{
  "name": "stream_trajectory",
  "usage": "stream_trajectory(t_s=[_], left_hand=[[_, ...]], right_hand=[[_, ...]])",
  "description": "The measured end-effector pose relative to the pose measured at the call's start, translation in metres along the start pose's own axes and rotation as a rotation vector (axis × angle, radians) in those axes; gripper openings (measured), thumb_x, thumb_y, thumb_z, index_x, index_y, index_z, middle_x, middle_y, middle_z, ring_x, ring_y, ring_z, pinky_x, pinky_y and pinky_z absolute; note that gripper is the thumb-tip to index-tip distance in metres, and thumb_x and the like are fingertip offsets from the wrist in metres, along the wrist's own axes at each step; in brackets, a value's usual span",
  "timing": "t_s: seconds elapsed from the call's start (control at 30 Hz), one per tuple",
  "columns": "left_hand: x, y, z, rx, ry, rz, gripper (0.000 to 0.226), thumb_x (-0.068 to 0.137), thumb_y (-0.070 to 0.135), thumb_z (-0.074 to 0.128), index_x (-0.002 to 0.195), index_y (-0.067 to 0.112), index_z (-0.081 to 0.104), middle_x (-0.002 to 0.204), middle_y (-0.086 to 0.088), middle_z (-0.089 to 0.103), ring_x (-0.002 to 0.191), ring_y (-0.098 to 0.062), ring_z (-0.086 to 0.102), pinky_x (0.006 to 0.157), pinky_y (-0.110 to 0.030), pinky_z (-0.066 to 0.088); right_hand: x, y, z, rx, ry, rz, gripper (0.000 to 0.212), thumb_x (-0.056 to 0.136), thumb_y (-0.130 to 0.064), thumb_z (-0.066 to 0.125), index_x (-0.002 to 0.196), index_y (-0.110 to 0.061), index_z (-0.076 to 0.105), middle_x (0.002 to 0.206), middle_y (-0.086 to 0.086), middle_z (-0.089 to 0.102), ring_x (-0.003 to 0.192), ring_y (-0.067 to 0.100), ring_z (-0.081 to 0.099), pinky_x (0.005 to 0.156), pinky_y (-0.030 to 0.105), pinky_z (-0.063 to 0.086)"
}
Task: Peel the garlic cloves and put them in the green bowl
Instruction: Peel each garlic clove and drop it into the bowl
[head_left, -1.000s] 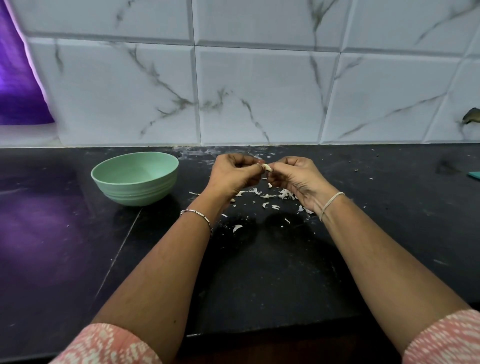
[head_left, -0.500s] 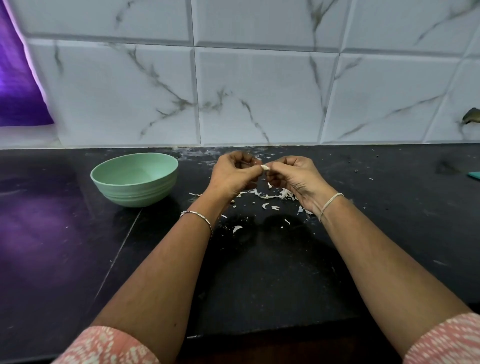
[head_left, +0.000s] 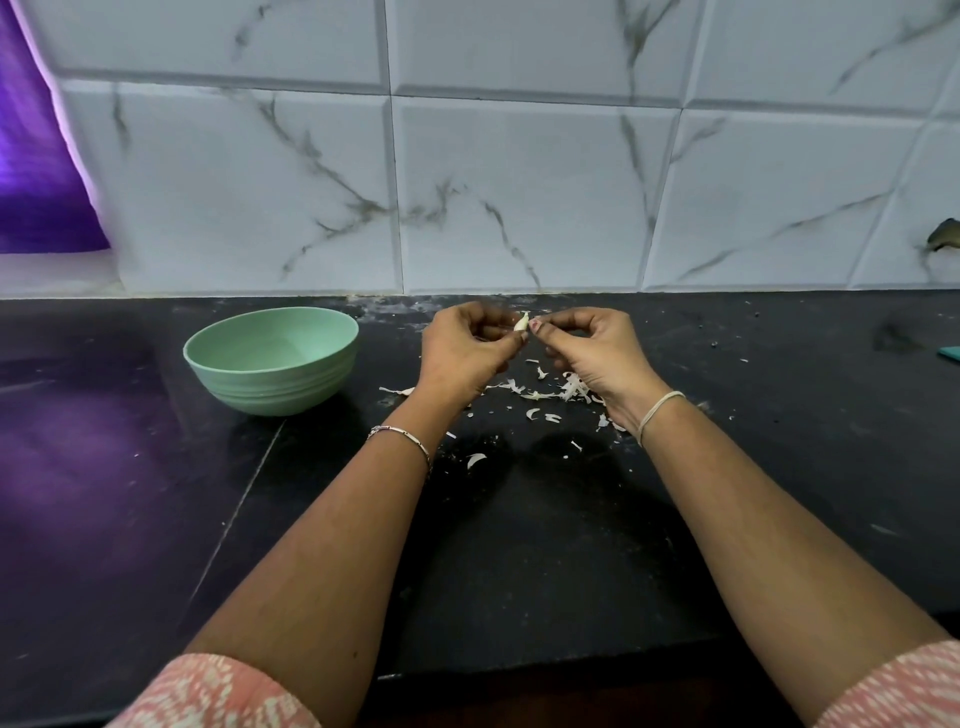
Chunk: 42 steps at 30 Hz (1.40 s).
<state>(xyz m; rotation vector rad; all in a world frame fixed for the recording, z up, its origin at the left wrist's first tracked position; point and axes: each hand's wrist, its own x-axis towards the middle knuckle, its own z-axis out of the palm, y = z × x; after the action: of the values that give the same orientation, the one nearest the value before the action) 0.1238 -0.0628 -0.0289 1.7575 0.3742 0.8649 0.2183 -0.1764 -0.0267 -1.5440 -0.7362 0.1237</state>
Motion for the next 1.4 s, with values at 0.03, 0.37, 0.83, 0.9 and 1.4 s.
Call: stream_trajectory(t_s=[0.03, 0.37, 0.83, 0.9, 1.4], left_hand=[[0.0, 0.0, 0.0, 0.015, 0.003, 0.013, 0.011, 0.081, 0.011, 0.077, 0.089, 0.014, 0.07, 0.074, -0.003, 0.069, 0.07, -0.016, 0.066, 0.074, -0.038, 0.061], [0.002, -0.003, 0.001, 0.163, -0.004, 0.092, 0.011, 0.08, 0.012, 0.078, 0.089, 0.015, 0.072, 0.071, 0.006, 0.066, 0.07, -0.01, 0.064, 0.079, -0.04, 0.059], [0.002, -0.003, 0.002, 0.003, -0.072, -0.017, 0.008, 0.082, 0.007, 0.072, 0.087, 0.013, 0.071, 0.068, 0.0, 0.063, 0.065, -0.012, 0.06, 0.065, -0.027, 0.057], [0.001, -0.002, 0.002, -0.051, -0.07, -0.047, 0.007, 0.082, 0.007, 0.072, 0.086, 0.013, 0.071, 0.07, 0.0, 0.064, 0.064, -0.01, 0.059, 0.066, -0.029, 0.058], [0.0, -0.004, 0.003, -0.281, -0.143, -0.198, 0.01, 0.095, 0.01, 0.059, 0.097, 0.012, 0.068, 0.077, 0.0, 0.066, 0.061, -0.01, 0.057, 0.06, -0.028, 0.058]], right_hand=[[0.001, 0.001, 0.001, -0.027, 0.0, -0.014, 0.006, 0.084, -0.014, 0.075, 0.087, -0.009, 0.074, 0.073, 0.0, 0.068, 0.055, -0.003, 0.059, 0.056, 0.014, 0.048], [0.008, 0.009, 0.003, -0.321, 0.057, -0.155, 0.004, 0.082, -0.019, 0.073, 0.08, -0.017, 0.075, 0.071, -0.004, 0.069, 0.066, 0.011, 0.061, 0.064, 0.028, 0.05], [0.001, 0.003, 0.005, -0.607, 0.148, -0.354, 0.009, 0.071, -0.026, 0.068, 0.067, -0.02, 0.062, 0.073, -0.008, 0.06, 0.068, 0.012, 0.058, 0.063, 0.034, 0.052], [0.002, 0.003, 0.002, -0.644, 0.169, -0.349, 0.01, 0.072, -0.024, 0.068, 0.067, -0.021, 0.061, 0.074, -0.008, 0.059, 0.069, 0.014, 0.058, 0.061, 0.032, 0.049], [0.012, 0.006, -0.027, -0.808, 0.121, -0.17, 0.032, 0.069, -0.017, 0.082, 0.061, -0.024, 0.052, 0.085, -0.001, 0.058, 0.08, 0.018, 0.057, 0.068, 0.023, 0.035]])
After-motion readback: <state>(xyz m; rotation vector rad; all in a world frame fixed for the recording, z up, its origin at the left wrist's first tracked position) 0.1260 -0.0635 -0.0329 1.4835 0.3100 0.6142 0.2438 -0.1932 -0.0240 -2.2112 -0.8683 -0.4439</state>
